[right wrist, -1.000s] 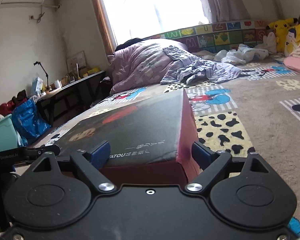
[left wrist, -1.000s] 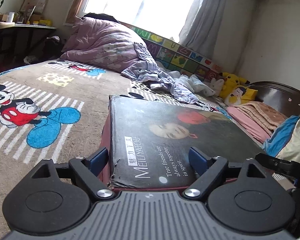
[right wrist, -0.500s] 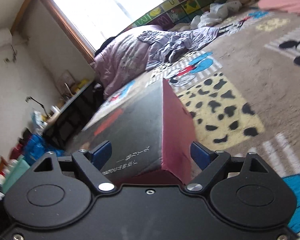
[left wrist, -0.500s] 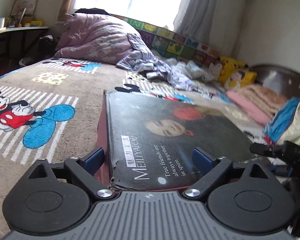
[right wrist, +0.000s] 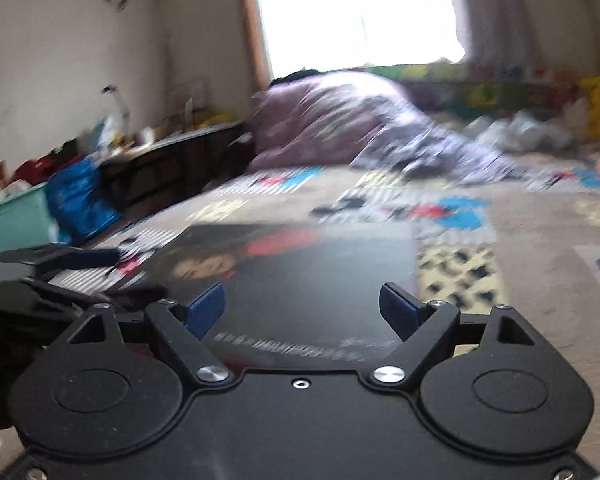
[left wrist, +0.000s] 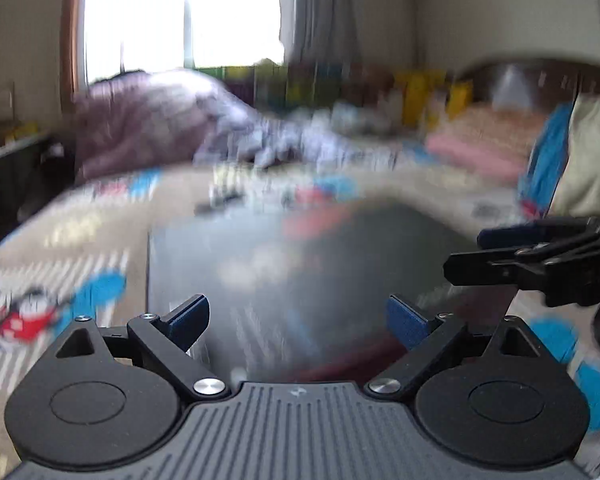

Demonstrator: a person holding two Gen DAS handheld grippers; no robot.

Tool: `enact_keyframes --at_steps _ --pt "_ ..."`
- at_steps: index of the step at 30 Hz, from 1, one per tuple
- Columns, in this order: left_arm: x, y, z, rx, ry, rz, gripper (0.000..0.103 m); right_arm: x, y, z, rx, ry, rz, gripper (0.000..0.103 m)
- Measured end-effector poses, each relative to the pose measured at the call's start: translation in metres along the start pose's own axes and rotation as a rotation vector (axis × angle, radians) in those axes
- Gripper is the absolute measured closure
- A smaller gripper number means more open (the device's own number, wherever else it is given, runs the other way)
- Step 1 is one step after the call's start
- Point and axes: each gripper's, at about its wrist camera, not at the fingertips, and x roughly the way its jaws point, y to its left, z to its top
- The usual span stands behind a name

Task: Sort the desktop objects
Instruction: 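Lift the book with both tools and lay it over the red box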

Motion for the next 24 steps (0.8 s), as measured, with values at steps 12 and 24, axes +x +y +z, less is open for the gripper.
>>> enact_keyframes --at_steps 12,24 --pt "-0.011 -0.001 0.008 -0.017 0.109 0.024 0.006 -0.01 -0.006 0.003 0.14 0.087 0.002 0.007" --pt "-0.072 -0.004 -0.003 -0.189 0.095 0.116 0.006 -0.076 0.047 -0.011 0.059 0.117 -0.179 0.002"
